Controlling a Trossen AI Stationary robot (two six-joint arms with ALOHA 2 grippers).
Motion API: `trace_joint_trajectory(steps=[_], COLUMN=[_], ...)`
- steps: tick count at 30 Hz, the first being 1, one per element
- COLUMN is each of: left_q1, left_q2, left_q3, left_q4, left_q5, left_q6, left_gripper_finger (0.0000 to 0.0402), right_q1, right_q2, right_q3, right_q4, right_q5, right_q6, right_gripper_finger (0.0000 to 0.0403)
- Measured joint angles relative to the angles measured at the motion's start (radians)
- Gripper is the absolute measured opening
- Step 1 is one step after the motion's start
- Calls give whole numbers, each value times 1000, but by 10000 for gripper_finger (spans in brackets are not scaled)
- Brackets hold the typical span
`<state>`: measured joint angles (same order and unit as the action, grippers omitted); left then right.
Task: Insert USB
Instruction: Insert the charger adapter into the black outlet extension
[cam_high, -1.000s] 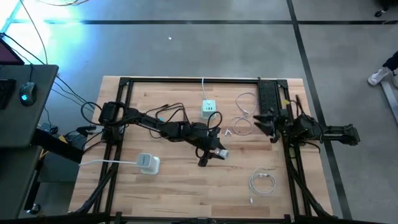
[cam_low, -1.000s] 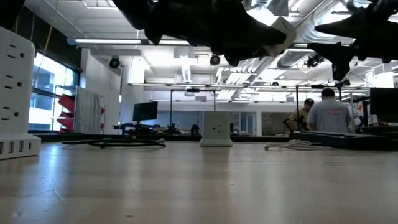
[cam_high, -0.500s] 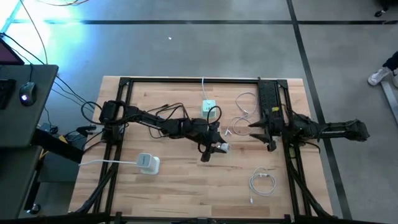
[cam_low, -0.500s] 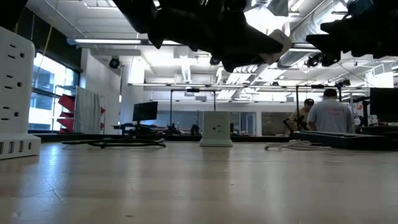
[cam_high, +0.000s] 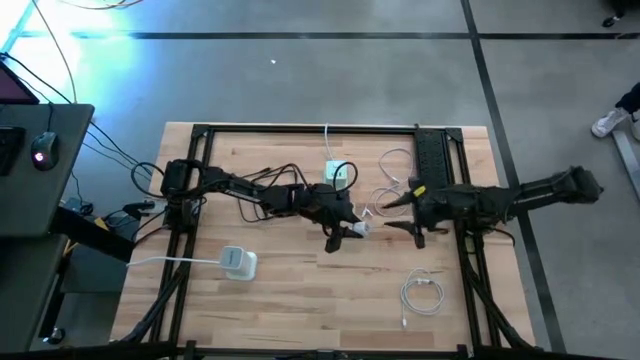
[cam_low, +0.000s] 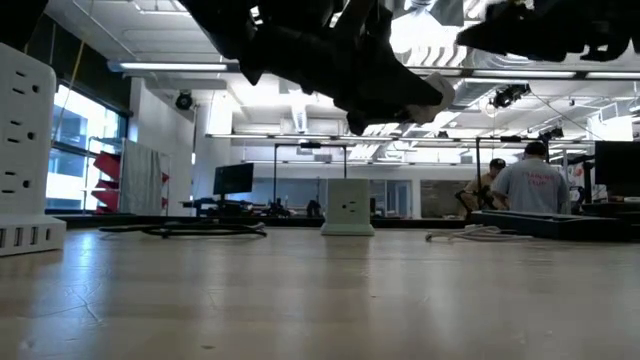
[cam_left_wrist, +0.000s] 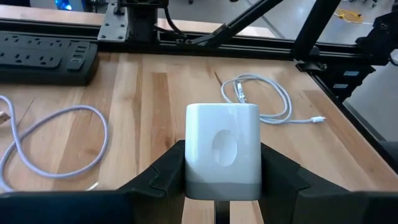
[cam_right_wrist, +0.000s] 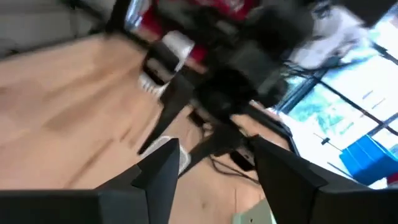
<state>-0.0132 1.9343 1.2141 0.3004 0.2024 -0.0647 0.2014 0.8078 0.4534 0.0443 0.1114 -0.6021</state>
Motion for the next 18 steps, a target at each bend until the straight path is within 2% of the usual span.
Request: trace_joint_trajectory(steps=[5, 9, 11, 15, 18], left_q1=[0, -6, -8, -14, -19], left_q2=[0, 0, 0, 0, 0], left_q3=[0, 0, 0, 0, 0], left_q4=[-13, -18, -18, -19, -19], left_q5=[0, 0, 0, 0, 0], left_q6=[-13, -13, -13, -13, -13], left_gripper_finger=[121, 121, 121, 121, 121], right_q1=[73, 123, 145, 170, 175], right_q2=[155, 247, 287, 372, 429], right_q3=[138, 176, 176, 176, 176], right_q4=[-195, -201, -189, -144, -77], right_q5=[111, 176, 188, 314, 360], right_q6=[-188, -342, -393, -456, -506], right_gripper_finger=[258, 285, 287, 281, 272])
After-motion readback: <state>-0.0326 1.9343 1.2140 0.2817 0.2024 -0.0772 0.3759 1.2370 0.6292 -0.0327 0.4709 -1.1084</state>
